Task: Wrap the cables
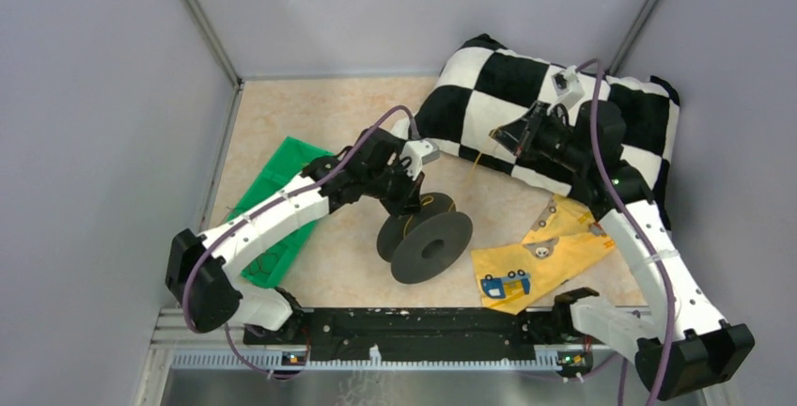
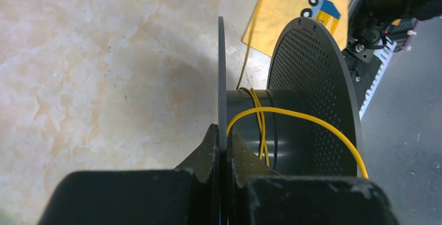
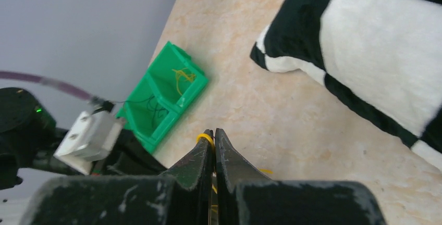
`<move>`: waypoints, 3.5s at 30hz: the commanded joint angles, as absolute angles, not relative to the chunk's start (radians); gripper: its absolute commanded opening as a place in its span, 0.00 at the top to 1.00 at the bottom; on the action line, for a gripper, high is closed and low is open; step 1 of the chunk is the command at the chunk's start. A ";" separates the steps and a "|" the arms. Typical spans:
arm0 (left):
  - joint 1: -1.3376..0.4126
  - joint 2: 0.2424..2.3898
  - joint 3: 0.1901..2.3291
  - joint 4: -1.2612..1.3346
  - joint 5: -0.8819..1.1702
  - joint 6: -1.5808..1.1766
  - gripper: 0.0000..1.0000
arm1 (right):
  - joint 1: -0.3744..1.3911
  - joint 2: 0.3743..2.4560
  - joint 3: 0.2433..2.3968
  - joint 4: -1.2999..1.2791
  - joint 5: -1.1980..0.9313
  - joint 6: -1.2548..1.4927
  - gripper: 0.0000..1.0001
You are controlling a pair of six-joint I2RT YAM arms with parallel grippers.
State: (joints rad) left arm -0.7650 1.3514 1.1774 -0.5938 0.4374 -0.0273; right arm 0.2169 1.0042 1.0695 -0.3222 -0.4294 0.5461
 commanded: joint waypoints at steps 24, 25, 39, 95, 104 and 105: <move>-0.798 1.441 1.349 -0.412 0.052 -0.566 1.00 | 0.906 1.029 1.012 -0.352 -0.055 0.508 1.00; -0.800 1.432 1.345 -0.409 0.028 -0.583 1.00 | 0.911 1.032 1.010 -0.340 -0.054 0.514 1.00; -0.804 1.437 1.259 -0.454 -0.357 -0.604 1.00 | 0.980 1.027 1.086 -0.302 -0.047 0.518 1.00; -0.586 1.261 1.351 -0.343 0.341 -1.026 1.00 | 1.095 0.535 0.496 -0.084 0.525 0.574 0.90; -0.578 1.250 1.304 -0.259 0.423 -1.042 1.00 | 1.088 0.339 0.380 -0.019 0.630 0.601 0.66; -0.579 1.251 1.300 -0.252 0.431 -1.044 1.00 | 1.083 0.339 0.380 -0.009 0.631 0.596 0.65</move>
State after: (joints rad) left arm -0.5812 1.2907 1.3071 -0.4015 0.3393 -0.9993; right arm 1.0901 0.3584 0.3981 -0.0837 0.5770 0.5968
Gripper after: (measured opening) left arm 0.027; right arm 0.323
